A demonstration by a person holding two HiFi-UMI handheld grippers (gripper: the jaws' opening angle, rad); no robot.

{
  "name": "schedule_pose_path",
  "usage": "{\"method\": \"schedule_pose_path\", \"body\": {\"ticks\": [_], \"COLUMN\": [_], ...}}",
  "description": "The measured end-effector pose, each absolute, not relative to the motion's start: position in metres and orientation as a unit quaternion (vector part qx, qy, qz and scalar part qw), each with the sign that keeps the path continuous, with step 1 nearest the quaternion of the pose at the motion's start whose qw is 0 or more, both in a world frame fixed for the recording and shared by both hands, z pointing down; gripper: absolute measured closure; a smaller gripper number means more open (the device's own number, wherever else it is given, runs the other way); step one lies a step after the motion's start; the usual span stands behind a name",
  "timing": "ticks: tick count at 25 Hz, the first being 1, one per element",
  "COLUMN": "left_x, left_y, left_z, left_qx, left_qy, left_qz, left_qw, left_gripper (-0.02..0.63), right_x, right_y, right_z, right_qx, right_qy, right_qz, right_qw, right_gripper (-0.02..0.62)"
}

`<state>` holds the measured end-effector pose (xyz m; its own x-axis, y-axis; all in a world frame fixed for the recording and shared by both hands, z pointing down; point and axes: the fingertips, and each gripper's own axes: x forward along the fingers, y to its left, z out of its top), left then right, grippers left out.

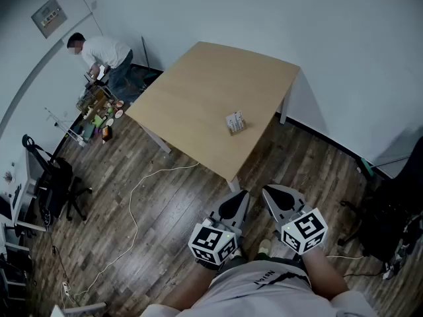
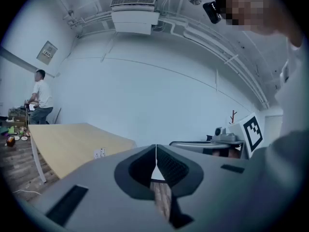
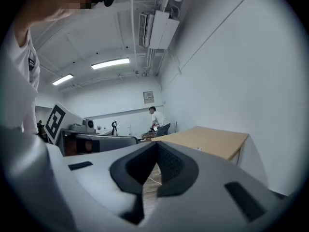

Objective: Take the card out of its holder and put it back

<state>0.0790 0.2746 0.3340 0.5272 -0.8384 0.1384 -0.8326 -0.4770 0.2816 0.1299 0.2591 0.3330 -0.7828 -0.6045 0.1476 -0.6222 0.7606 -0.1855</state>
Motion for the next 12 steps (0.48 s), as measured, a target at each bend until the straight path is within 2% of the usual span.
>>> {"method": "schedule_pose_path", "body": {"ticks": [12], "left_x": [0.087], "left_y": [0.263], "left_z": [0.338], "left_qx": [0.856], "left_qy": [-0.493], "left_qz": [0.002], "left_qw": [0.155], "left_gripper": [0.588], "right_x": [0.144], "right_y": [0.248], "right_z": [0.328], "right_qx": [0.32], "right_qy": [-0.939], "right_qz": [0.127], "right_qw": [0.016], "right_gripper": [0.583]}}
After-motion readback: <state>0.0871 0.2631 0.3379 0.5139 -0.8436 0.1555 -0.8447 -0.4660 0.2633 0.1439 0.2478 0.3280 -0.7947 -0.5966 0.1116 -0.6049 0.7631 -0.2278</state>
